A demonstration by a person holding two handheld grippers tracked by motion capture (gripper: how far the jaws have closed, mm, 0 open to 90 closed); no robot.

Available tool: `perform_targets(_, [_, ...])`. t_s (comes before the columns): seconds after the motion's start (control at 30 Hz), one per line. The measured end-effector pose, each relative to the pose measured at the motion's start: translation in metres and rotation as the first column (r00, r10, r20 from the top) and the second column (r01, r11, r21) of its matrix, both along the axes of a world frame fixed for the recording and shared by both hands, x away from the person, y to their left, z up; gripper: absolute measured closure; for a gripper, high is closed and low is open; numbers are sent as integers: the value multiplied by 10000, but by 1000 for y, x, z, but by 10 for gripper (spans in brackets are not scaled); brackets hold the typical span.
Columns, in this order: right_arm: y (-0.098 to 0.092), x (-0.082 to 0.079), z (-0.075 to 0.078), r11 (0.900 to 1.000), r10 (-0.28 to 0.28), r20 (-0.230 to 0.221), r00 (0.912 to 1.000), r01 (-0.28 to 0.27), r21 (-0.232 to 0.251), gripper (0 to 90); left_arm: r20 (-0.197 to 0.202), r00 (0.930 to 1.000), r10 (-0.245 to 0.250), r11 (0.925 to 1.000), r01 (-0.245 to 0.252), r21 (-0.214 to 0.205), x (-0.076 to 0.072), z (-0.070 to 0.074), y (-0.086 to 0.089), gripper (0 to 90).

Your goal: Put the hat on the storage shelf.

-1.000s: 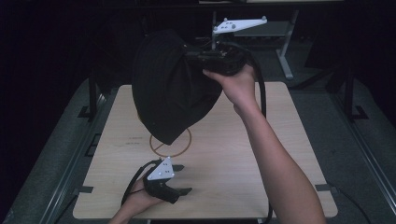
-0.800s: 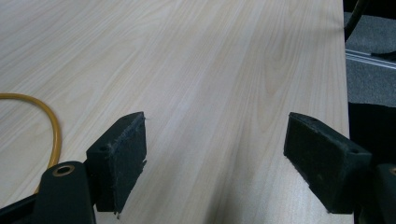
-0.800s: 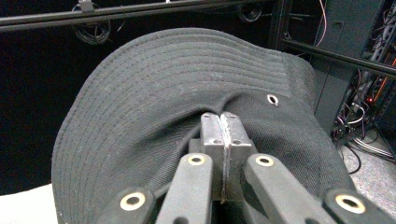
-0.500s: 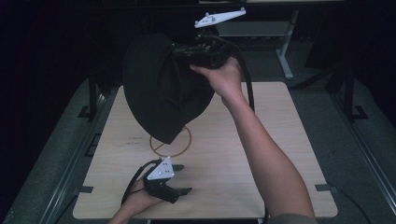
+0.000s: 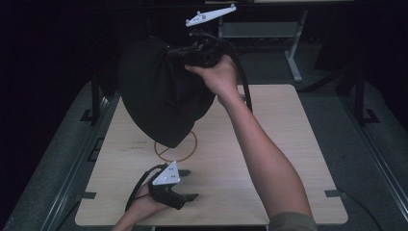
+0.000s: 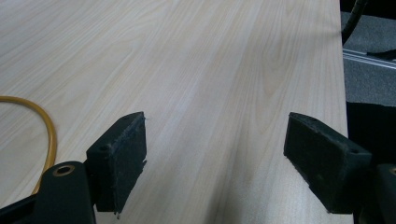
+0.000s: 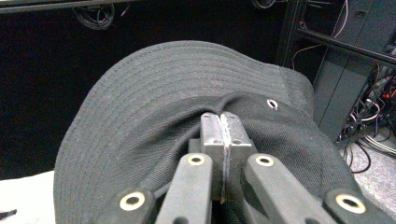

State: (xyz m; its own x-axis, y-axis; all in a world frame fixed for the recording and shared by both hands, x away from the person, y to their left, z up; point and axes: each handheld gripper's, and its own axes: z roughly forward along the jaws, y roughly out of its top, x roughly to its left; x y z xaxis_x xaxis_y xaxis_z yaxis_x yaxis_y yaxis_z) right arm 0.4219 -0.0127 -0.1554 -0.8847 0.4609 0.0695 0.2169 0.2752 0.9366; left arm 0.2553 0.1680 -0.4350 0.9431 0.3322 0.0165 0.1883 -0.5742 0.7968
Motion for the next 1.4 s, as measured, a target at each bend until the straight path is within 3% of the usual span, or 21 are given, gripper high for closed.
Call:
perform_targets(0.5, [31, 11, -5, 9980, 140, -51, 9999, -143, -611, 897, 20, 10000, 3, 10000, -3, -62, 1, 0, -1, 207])
perform_targets(0.77, [46, 19, -15, 9933, 196, -234, 9995, -221, -1130, 895, 78, 10000, -49, 10000, 50, -85, 1, 0, -2, 208])
perform_targets(1.0, [58, 24, -19, 9909, 247, -381, 9990, -295, -1310, 894, 31, 10000, -71, 9999, 72, -70, 1, -1, -3, 208])
perform_targets(1.17, [72, 26, -23, 9842, 299, -391, 9988, -362, -1736, 885, 36, 9999, -131, 9999, 131, -49, 1, -1, -5, 207])
perform_targets(1.2, [76, 25, -24, 9810, 279, -331, 9991, -337, -1913, 877, 35, 9999, -142, 9999, 142, -35, 0, -1, -5, 208])
perform_targets(1.27, [82, 25, -27, 9744, 279, -355, 9990, -351, -2219, 776, 15, 9998, -189, 9998, 189, -13, -1, -1, -6, 208])
perform_targets(1.4, [85, 24, -29, 9712, 402, -475, 9981, -502, -2329, 602, 53, 9994, -328, 9994, 327, 142, -2, -2, -7, 207])
